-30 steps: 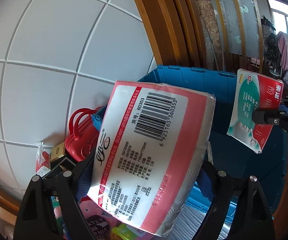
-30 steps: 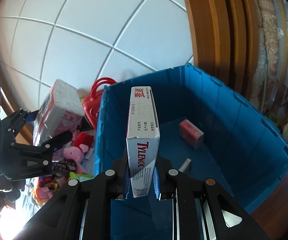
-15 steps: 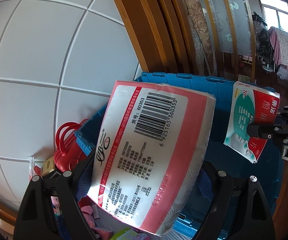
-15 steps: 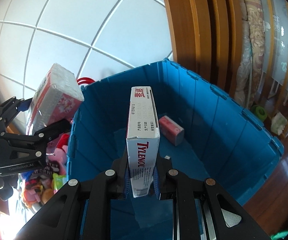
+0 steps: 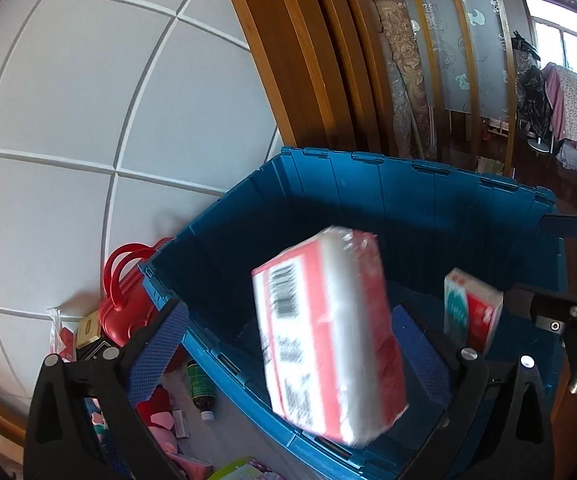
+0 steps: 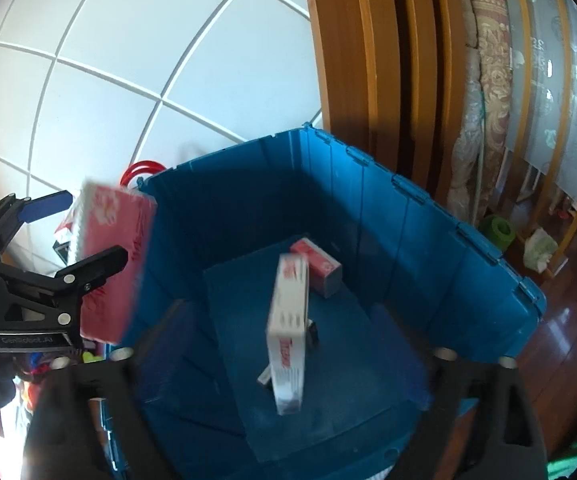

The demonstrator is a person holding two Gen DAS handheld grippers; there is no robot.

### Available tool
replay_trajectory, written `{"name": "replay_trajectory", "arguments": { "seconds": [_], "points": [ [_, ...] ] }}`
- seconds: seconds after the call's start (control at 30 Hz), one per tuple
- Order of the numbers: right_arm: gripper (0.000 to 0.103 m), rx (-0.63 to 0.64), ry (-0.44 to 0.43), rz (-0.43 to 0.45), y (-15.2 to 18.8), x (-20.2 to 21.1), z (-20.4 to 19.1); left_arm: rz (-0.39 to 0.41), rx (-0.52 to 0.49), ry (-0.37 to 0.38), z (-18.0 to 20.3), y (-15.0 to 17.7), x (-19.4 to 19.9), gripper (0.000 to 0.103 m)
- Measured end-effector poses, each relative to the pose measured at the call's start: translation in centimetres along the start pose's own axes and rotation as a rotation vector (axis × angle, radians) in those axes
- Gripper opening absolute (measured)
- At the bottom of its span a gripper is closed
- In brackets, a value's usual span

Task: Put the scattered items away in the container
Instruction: 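Lower the wrapped pack into the bin with the left tool while the right tool drops the Tylenol box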

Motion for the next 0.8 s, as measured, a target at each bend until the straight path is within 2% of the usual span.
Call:
{"name": "replay_trajectory", "arguments": {
  "seconds": [0.47, 0.8],
  "points": [
    [0.102, -0.003, -0.005, -0.012, 1.3, 0.4, -0.1, -0.016, 0.029, -0.030, -1.4, 3.3, 1.2, 0.103],
    [0.102, 0.046, -0.059, -0.021, 3.7, 0.9, -4.5, -0.062, 0.092, -0.052, -3.5, 10.2, 3.8, 0.103]
  ]
}}
Point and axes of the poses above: each gripper's, at about its wrist camera, not at the fingertips, and x roughly against the way its jaws point, z to its right, y to its underside, the point moved 9 cm from there along -x, roughly the way its jaws point, and after that the axes turned 13 degrees about -x, right-handed, at the moved point
